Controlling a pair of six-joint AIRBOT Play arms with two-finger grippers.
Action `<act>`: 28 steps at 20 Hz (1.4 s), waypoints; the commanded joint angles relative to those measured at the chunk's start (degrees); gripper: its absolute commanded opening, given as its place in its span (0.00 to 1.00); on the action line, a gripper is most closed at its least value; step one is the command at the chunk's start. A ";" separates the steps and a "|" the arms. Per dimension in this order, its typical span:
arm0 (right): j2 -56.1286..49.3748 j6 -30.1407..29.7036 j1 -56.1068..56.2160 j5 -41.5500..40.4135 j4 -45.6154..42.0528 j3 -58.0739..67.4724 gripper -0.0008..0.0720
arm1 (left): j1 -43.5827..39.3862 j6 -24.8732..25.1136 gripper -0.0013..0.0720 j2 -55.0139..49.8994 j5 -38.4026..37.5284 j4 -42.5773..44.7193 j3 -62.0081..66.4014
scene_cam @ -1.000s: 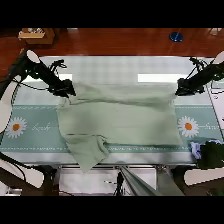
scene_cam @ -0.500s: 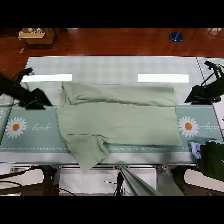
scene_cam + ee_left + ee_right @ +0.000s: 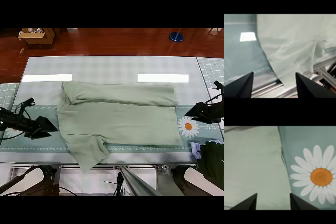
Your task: Fold the shirts.
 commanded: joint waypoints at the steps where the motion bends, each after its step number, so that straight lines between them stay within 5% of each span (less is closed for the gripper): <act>1: 1.53 -0.90 -2.23 -1.18 2.58 -2.51 0.70 | -3.56 0.68 0.86 0.55 5.25 0.13 -4.76; 11: 1.53 -1.16 -2.23 0.39 3.39 -2.51 0.70 | -12.22 0.68 0.84 -6.29 14.84 -6.01 -8.02; 12: 1.55 -1.14 -2.23 0.81 3.39 -2.51 0.70 | -13.84 0.70 0.78 -7.08 15.63 -7.34 -8.02; 14: 1.95 -1.11 -2.23 1.55 3.37 -2.51 0.70 | -16.68 0.90 0.18 -8.13 15.89 -7.61 -8.04; 16: 3.23 -0.94 -2.23 1.70 2.64 -2.51 0.70 | -17.00 2.40 0.07 -8.17 14.99 -7.63 -8.02; 20: 4.31 0.17 -5.55 3.54 -0.81 -6.71 0.82 | -14.05 3.32 0.07 -7.78 13.05 -7.28 -8.02; 28: 4.31 -1.29 -8.28 0.98 -2.05 -18.97 0.84 | -12.59 4.76 0.07 -7.72 12.52 -7.30 -8.02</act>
